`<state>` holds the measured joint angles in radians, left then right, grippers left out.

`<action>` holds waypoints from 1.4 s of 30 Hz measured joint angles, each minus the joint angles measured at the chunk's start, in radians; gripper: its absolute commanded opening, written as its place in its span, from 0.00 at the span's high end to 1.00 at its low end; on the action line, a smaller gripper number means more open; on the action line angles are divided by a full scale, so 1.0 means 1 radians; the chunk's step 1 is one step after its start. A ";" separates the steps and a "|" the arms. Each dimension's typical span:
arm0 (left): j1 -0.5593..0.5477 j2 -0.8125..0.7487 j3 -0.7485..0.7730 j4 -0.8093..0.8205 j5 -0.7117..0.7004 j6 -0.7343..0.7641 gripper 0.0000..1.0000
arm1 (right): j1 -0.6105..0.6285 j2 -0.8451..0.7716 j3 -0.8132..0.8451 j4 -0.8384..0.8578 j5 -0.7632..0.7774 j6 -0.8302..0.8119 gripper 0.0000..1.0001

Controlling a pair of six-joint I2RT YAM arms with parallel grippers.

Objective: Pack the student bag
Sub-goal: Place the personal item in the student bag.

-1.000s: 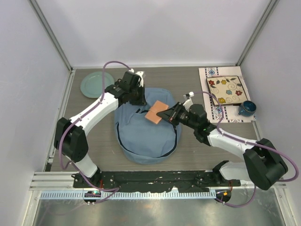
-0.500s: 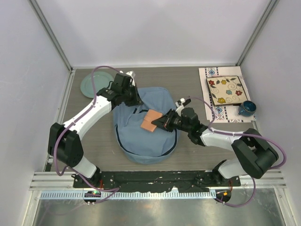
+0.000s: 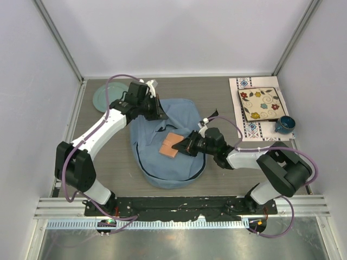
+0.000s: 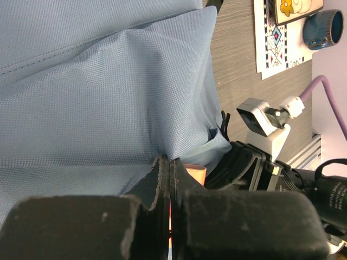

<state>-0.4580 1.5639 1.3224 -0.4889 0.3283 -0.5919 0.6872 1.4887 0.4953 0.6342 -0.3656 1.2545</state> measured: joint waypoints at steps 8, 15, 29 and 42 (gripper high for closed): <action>0.005 -0.009 -0.031 0.037 0.012 -0.013 1.00 | -0.015 0.038 -0.001 0.137 -0.022 0.071 0.99; 0.009 -0.042 -0.101 0.105 0.026 -0.077 1.00 | -0.043 0.030 -0.017 0.229 -0.013 0.131 0.99; 0.022 -0.083 -0.173 0.183 0.070 -0.192 1.00 | -0.063 0.094 -0.043 0.245 -0.036 0.179 0.99; 0.050 -0.119 -0.281 0.325 0.120 -0.319 1.00 | -0.052 0.063 -0.009 0.138 -0.060 0.201 0.99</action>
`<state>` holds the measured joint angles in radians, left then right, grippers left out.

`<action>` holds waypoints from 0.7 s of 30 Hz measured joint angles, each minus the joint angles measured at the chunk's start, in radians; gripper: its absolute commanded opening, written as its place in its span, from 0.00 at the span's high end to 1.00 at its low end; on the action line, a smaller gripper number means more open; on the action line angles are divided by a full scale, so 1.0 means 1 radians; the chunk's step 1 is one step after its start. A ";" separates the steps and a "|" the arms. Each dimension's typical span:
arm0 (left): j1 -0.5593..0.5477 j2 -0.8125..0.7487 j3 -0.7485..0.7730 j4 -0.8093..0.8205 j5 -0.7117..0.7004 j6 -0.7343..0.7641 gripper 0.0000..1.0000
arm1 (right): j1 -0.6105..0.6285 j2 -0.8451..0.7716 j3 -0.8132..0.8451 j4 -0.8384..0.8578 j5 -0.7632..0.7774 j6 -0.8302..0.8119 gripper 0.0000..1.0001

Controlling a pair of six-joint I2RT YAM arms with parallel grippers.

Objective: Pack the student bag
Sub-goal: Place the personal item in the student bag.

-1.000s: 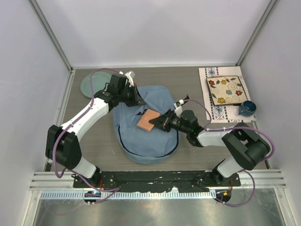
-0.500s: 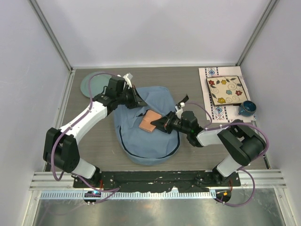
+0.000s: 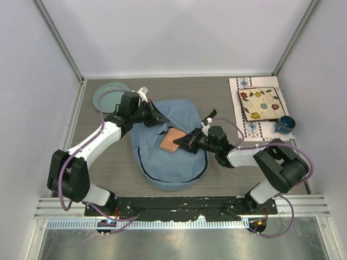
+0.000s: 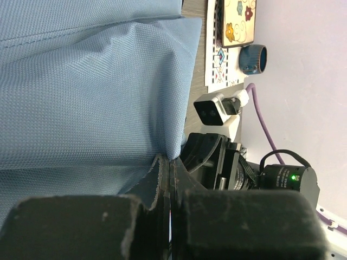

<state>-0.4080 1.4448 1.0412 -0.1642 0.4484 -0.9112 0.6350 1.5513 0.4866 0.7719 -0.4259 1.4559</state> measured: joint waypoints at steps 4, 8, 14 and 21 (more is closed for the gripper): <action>0.001 0.000 -0.003 0.016 0.010 -0.011 1.00 | 0.005 0.042 0.000 0.072 -0.008 0.048 0.99; 0.004 0.000 -0.018 0.032 0.019 -0.024 1.00 | 0.008 0.106 0.000 0.143 -0.018 0.081 0.99; 0.009 -0.005 -0.041 0.068 0.039 -0.029 1.00 | 0.008 0.116 -0.003 0.174 -0.011 0.106 0.99; 0.010 -0.043 -0.105 0.115 0.060 -0.039 1.00 | -0.016 0.053 -0.045 0.139 0.015 0.095 0.99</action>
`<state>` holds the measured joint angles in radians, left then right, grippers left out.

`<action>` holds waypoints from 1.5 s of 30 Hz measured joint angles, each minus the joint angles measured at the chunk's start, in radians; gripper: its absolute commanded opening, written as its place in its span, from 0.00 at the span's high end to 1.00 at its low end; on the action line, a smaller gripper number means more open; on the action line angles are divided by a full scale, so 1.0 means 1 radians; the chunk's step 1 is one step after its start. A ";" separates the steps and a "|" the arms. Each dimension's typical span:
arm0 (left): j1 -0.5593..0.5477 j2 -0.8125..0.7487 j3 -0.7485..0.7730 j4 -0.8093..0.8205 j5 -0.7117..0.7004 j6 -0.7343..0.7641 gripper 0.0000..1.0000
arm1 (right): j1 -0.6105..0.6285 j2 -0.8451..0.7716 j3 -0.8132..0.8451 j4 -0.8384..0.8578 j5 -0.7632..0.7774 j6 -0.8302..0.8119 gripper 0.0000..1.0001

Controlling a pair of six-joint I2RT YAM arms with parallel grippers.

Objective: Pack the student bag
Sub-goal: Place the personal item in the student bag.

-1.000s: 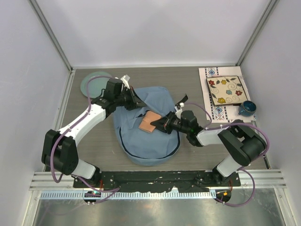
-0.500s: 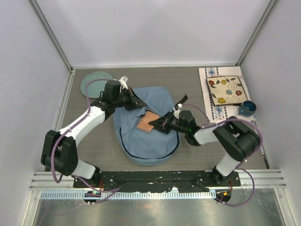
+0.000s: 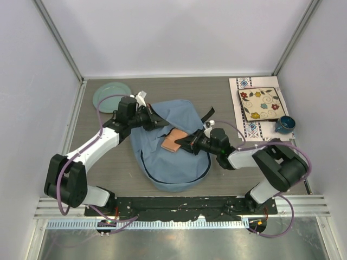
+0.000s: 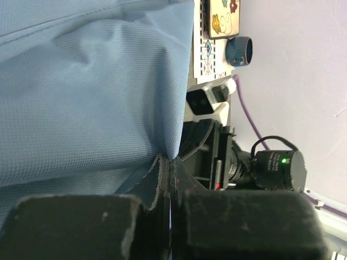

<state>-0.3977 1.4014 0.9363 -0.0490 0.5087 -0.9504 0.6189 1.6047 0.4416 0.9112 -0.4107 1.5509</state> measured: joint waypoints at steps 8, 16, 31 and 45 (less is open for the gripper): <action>-0.003 -0.100 -0.024 -0.115 -0.049 0.068 0.41 | -0.081 -0.261 0.001 -0.359 0.126 -0.172 0.99; -0.008 -0.140 0.094 -0.344 -0.237 0.221 0.32 | -0.093 -0.262 0.026 -0.427 0.165 -0.237 0.99; -0.389 -0.024 0.477 -0.507 -0.467 0.624 0.32 | -0.048 -0.546 0.100 -0.842 0.404 -0.425 0.99; -0.517 0.108 0.481 -0.563 -0.627 0.890 0.31 | -0.060 -0.726 0.111 -1.098 0.639 -0.481 0.99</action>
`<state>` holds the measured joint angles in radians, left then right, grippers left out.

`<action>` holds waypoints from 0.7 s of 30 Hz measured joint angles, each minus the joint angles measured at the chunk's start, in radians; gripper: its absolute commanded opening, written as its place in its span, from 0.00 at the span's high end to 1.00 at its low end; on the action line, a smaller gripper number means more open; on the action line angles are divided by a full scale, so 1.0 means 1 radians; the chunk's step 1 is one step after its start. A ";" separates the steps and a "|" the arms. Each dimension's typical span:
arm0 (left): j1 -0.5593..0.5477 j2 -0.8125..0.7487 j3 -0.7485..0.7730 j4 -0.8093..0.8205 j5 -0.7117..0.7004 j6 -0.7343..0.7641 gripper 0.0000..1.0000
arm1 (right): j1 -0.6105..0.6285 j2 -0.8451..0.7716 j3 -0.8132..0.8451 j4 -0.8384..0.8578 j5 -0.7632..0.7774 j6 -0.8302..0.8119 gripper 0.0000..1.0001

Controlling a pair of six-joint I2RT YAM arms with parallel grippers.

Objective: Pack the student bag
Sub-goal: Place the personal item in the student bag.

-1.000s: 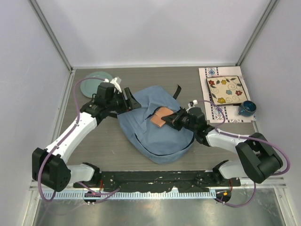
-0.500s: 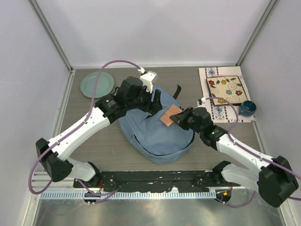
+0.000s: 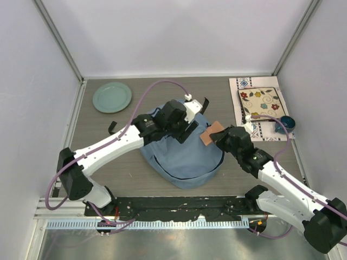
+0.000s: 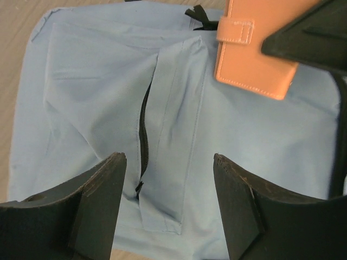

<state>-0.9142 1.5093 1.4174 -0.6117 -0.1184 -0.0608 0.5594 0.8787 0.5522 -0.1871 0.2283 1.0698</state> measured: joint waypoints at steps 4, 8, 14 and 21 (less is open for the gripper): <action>-0.066 0.038 0.000 0.001 -0.113 0.102 0.30 | -0.008 -0.032 0.000 -0.032 0.022 0.000 0.99; -0.104 0.097 -0.005 0.012 -0.211 0.185 0.30 | -0.023 -0.087 0.000 -0.059 0.048 0.000 0.99; -0.113 0.134 -0.050 0.048 -0.319 0.271 0.31 | -0.047 -0.137 0.000 -0.097 0.071 0.000 0.99; -0.113 0.147 -0.084 0.088 -0.392 0.324 0.32 | -0.057 -0.138 0.000 -0.117 0.071 0.000 0.99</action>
<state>-1.0271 1.6566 1.3331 -0.5236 -0.5106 0.2634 0.5022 0.7403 0.5522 -0.3042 0.2993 1.0698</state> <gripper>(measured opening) 0.682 0.124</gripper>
